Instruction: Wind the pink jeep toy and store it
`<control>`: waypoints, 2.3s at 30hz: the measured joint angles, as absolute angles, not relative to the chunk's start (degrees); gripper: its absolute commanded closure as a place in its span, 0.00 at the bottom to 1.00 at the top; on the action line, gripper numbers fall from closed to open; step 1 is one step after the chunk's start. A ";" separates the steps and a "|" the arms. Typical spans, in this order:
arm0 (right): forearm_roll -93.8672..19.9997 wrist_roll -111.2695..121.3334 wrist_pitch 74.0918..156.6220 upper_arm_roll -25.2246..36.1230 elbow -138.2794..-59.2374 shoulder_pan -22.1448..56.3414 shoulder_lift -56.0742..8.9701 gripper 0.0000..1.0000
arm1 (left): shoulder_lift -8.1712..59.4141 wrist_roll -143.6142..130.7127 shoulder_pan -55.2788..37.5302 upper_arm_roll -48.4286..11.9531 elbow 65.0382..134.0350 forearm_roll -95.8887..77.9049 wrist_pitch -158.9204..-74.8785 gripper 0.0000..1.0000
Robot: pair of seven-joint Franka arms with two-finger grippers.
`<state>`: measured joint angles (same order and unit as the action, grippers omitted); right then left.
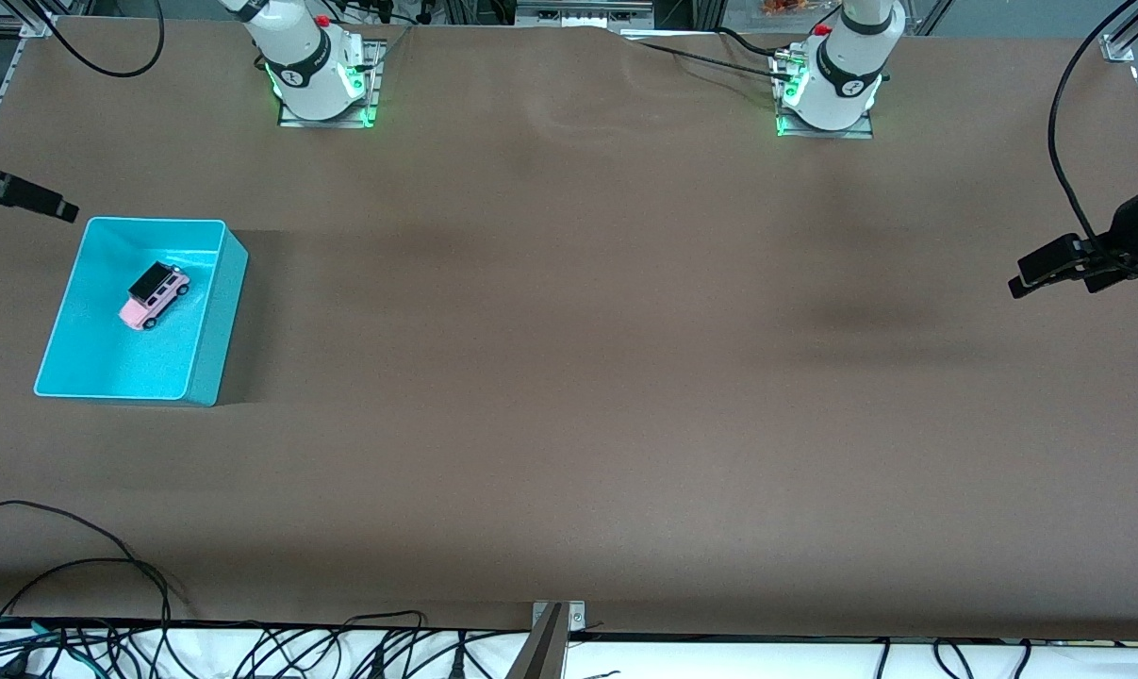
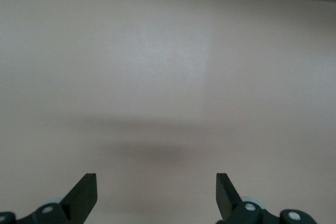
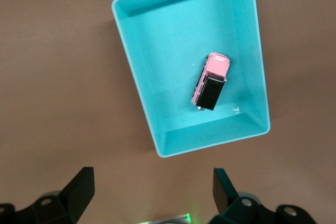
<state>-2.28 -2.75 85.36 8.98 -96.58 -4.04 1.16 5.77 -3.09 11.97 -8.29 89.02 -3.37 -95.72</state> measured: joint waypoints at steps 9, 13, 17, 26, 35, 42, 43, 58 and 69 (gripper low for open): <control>-3.78 -2.77 80.22 3.35 -89.80 -3.86 1.16 0.00 | 5.77 -3.09 11.97 -8.29 89.03 -3.37 -95.72 0.00; -3.78 -2.90 80.16 0.30 -89.04 -3.72 1.19 0.00 | 5.77 -3.09 11.97 -8.29 89.03 -3.37 -95.72 0.00; -3.78 -2.99 80.73 -1.17 -88.96 -3.60 1.77 0.00 | 5.77 -3.09 11.97 -8.29 89.03 -3.37 -95.72 0.00; -3.78 -2.96 85.05 -1.42 -90.80 -3.65 4.04 0.00 | 5.77 -3.09 11.97 -8.29 89.03 -3.37 -95.72 0.00; -3.29 -2.32 89.82 -2.03 -95.02 -3.66 5.17 0.00 | 5.77 -3.09 11.97 -8.30 89.03 -3.37 -95.72 0.00; -0.65 -2.05 90.90 -4.35 -96.29 -3.63 5.69 0.00 | 5.77 -3.09 11.97 -8.30 89.03 -3.37 -95.72 0.00; -0.53 -2.05 90.90 -4.52 -96.33 -3.63 5.74 0.00 | 5.77 -3.09 11.97 -8.30 89.03 -3.37 -95.72 0.00; -0.30 -2.03 89.59 -4.33 -96.38 -3.97 5.86 0.00 | 5.77 -3.09 11.97 -8.30 89.03 -3.37 -95.72 0.00; -0.30 -2.00 89.39 -3.70 -96.38 -4.28 5.86 0.00 | 5.77 -3.09 11.97 -8.30 89.03 -3.37 -95.72 0.00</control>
<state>-0.30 -2.00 89.39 -3.70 -96.38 -4.28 5.86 5.77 -3.09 11.97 -8.30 89.03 -3.37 -95.72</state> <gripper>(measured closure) 0.000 0.000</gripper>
